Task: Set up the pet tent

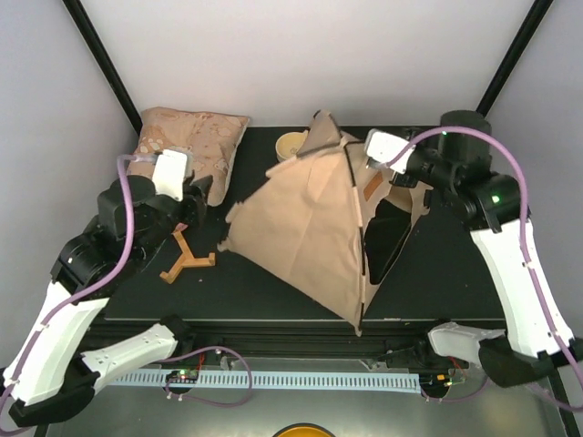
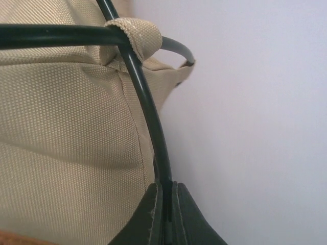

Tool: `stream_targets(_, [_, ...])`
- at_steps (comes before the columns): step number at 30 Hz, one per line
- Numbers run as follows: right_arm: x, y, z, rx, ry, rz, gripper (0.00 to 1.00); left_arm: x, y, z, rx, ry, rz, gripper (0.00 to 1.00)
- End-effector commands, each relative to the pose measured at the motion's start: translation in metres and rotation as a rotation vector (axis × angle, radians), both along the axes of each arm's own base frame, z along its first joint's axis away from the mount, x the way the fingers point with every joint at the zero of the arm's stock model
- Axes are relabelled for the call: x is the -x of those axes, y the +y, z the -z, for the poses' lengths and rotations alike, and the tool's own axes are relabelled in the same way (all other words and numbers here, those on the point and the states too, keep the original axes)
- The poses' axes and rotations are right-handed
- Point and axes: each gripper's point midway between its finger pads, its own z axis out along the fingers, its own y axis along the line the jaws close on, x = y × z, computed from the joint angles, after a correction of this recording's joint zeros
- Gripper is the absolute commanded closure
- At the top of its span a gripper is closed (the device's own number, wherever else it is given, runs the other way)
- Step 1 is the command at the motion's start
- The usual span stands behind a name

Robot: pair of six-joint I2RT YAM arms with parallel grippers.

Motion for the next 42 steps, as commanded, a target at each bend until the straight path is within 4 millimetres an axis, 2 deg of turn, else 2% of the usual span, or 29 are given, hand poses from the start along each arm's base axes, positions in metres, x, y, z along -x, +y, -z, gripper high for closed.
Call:
stream_targets(1, [-0.020, -0.048, -0.086, -0.357, -0.207, 0.385, 0.99, -0.009, 0.029, -0.024, 0.001, -0.061, -0.151, 0.51])
stream_targets(2, [-0.018, -0.058, -0.091, -0.396, -0.210, 0.442, 0.99, -0.011, 0.031, -0.024, 0.007, -0.061, -0.162, 0.37])
stream_targets(4, [-0.014, -0.073, -0.097, -0.453, -0.206, 0.529, 0.99, -0.018, 0.033, -0.022, 0.020, -0.057, -0.184, 0.19])
stream_targets(9, [-0.011, -0.109, -0.115, -0.647, -0.208, 0.742, 0.99, -0.048, 0.036, -0.001, 0.086, -0.003, -0.205, 0.03])
stream_targets(13, [-0.010, -0.120, -0.106, -0.758, -0.151, 0.840, 0.99, -0.083, 0.042, 0.034, 0.118, 0.081, -0.240, 0.01])
stream_targets(17, [-0.007, -0.108, -0.082, -0.778, -0.080, 0.789, 0.99, -0.115, 0.051, 0.061, 0.086, 0.121, -0.288, 0.01])
stream_targets(19, [-0.006, -0.111, -0.070, -0.779, -0.070, 0.804, 0.99, -0.129, 0.053, 0.072, 0.068, 0.149, -0.305, 0.01])
stream_targets(24, [-0.020, -0.130, -0.034, -0.590, -0.077, 0.953, 0.99, -0.170, 0.054, 0.110, -0.014, 0.206, -0.336, 0.01])
stream_targets(27, [-0.022, -0.134, -0.024, -0.490, -0.068, 0.981, 0.99, -0.198, 0.055, 0.136, -0.096, 0.262, -0.345, 0.01])
stream_targets(28, [-0.021, -0.135, -0.023, -0.468, -0.066, 0.982, 0.98, -0.209, 0.058, 0.152, -0.144, 0.301, -0.362, 0.01])
stream_targets(29, [-0.021, -0.136, -0.023, -0.453, -0.066, 0.987, 0.96, -0.218, 0.062, 0.157, -0.177, 0.323, -0.383, 0.01])
stream_targets(30, [-0.021, -0.138, -0.024, -0.446, -0.066, 0.996, 0.89, -0.225, 0.066, 0.165, -0.207, 0.352, -0.394, 0.01])
stream_targets(31, [-0.020, -0.137, -0.024, -0.440, -0.057, 0.993, 0.66, -0.233, 0.069, 0.174, -0.229, 0.379, -0.403, 0.01])
stream_targets(32, [-0.020, -0.133, -0.022, -0.433, -0.035, 0.975, 0.38, -0.241, 0.073, 0.183, -0.244, 0.409, -0.412, 0.01])
stream_targets(33, [-0.020, -0.128, -0.021, -0.435, -0.011, 0.952, 0.20, -0.248, 0.077, 0.192, -0.252, 0.437, -0.419, 0.01])
stream_targets(34, [-0.021, -0.122, -0.018, -0.442, 0.017, 0.925, 0.13, -0.253, 0.081, 0.204, -0.265, 0.476, -0.421, 0.01])
stream_targets(39, [-0.016, -0.073, -0.013, -0.593, 0.177, 0.699, 0.09, -0.284, 0.102, 0.252, -0.308, 0.608, -0.422, 0.01])
stream_targets(42, [-0.009, -0.056, -0.025, -0.698, 0.221, 0.606, 0.10, -0.299, 0.113, 0.280, -0.353, 0.684, -0.415, 0.01])
